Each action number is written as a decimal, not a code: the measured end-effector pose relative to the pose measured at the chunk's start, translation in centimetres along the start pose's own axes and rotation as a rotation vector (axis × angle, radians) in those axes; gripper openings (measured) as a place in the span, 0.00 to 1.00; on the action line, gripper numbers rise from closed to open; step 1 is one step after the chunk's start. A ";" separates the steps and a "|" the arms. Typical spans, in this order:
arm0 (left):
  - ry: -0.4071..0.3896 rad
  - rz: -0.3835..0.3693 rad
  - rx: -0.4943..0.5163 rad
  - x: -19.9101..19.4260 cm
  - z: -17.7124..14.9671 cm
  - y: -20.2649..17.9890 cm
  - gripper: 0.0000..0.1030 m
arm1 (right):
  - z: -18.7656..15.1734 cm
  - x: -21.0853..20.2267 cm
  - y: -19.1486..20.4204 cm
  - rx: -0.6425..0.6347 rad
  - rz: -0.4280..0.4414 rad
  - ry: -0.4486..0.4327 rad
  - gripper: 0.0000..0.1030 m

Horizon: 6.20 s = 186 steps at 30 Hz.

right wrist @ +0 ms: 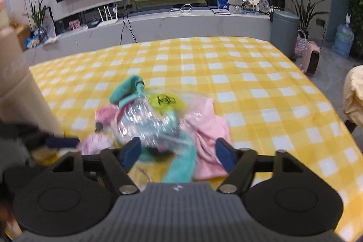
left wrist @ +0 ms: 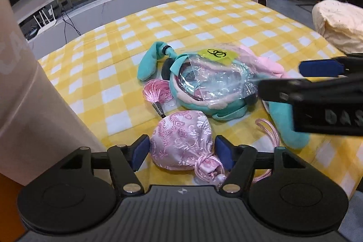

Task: Organize soft objects
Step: 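Grasp the pink drawstring pouch with the left tool while the right tool grasps the clear bag, then carry the pink pouch and clear bag over the box with both tools, then open both tools to drop the pouch and bag into the box, then move both tools back to the teal plush and pink fabric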

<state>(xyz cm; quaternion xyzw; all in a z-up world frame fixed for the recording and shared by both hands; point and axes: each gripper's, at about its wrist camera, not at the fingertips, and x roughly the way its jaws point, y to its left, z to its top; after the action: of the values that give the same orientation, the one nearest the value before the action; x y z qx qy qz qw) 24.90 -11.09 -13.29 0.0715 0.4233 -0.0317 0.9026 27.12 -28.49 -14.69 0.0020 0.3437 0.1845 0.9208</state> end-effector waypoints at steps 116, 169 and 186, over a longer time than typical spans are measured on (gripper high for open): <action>-0.118 0.152 -0.421 -15.1 -8.6 27.0 0.66 | -0.3 -1.5 35.0 -0.839 0.101 0.118 0.38; -0.260 -0.221 -0.055 -16.3 -3.5 5.0 0.74 | -4.5 -13.6 8.7 -0.031 -0.150 -0.128 0.67; -0.131 -0.201 0.165 -6.2 1.1 -0.5 0.74 | -3.4 -4.5 -0.9 0.046 -0.212 0.003 0.70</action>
<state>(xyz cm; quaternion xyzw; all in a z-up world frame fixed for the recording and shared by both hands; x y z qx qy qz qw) 21.75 -11.80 -7.85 0.1006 0.3646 -0.1613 0.9116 22.08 -31.27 -14.57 -0.0136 0.3477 0.0782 0.9342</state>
